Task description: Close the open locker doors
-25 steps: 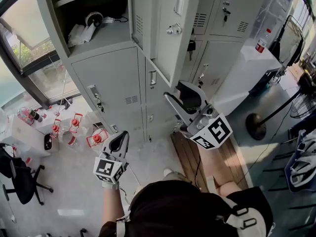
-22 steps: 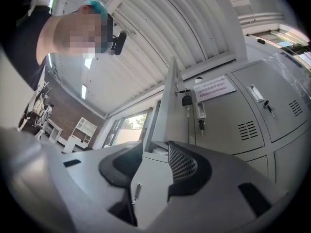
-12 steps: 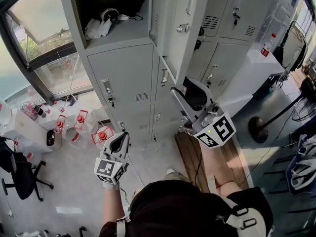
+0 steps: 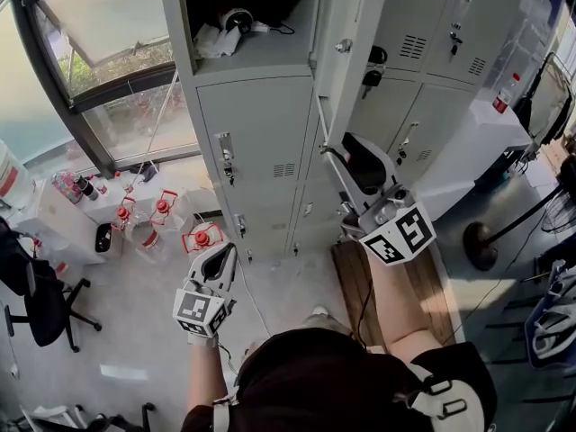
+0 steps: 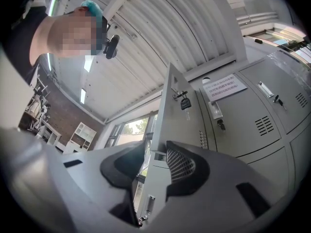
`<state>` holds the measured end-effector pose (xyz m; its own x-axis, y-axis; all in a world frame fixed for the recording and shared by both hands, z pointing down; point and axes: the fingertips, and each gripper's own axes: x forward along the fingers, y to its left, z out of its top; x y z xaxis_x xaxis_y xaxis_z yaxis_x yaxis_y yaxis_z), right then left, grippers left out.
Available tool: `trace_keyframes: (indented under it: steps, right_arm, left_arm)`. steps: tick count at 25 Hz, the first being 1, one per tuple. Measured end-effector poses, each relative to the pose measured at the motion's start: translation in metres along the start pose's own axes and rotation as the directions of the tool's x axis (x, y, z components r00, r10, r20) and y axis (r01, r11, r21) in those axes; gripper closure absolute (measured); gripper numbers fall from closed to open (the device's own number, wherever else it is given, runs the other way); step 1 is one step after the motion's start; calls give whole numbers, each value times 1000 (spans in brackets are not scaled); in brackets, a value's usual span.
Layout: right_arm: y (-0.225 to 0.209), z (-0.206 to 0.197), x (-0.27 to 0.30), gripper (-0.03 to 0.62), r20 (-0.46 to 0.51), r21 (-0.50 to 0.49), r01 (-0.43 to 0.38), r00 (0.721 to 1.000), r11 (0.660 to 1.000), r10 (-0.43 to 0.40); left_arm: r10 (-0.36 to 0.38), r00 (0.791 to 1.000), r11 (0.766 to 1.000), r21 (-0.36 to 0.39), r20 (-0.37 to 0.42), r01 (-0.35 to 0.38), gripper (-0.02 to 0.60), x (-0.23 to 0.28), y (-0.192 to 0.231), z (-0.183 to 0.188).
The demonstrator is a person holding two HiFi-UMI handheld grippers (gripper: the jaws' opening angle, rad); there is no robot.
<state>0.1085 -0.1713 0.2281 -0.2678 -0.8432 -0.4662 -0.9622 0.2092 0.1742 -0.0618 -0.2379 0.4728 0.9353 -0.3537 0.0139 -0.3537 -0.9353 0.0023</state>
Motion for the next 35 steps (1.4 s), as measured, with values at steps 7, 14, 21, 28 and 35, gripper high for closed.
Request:
trace_keyframes:
  steps: [7, 14, 21, 28, 35]
  right_arm:
    - [20, -2, 20, 465, 5, 0, -25, 1000, 1000, 25]
    - [43, -9, 41, 470, 12, 33, -73, 997, 997, 73]
    - [64, -19, 68, 484, 31, 77, -167, 986, 983, 165]
    - [73, -29, 95, 490, 52, 101, -222, 975, 970, 217]
    - [72, -39, 120, 491, 78, 146, -269, 962, 952, 260]
  left_arm:
    - [54, 999, 999, -4, -3, -54, 574, -36, 13, -5]
    - [140, 990, 990, -15, 9, -140, 574, -66, 24, -8]
    - [236, 971, 972, -23, 19, -236, 574, -82, 39, -7]
    - [319, 948, 948, -26, 18, -318, 574, -94, 51, -6]
    - [409, 912, 912, -35, 15, -408, 574, -108, 64, -6]
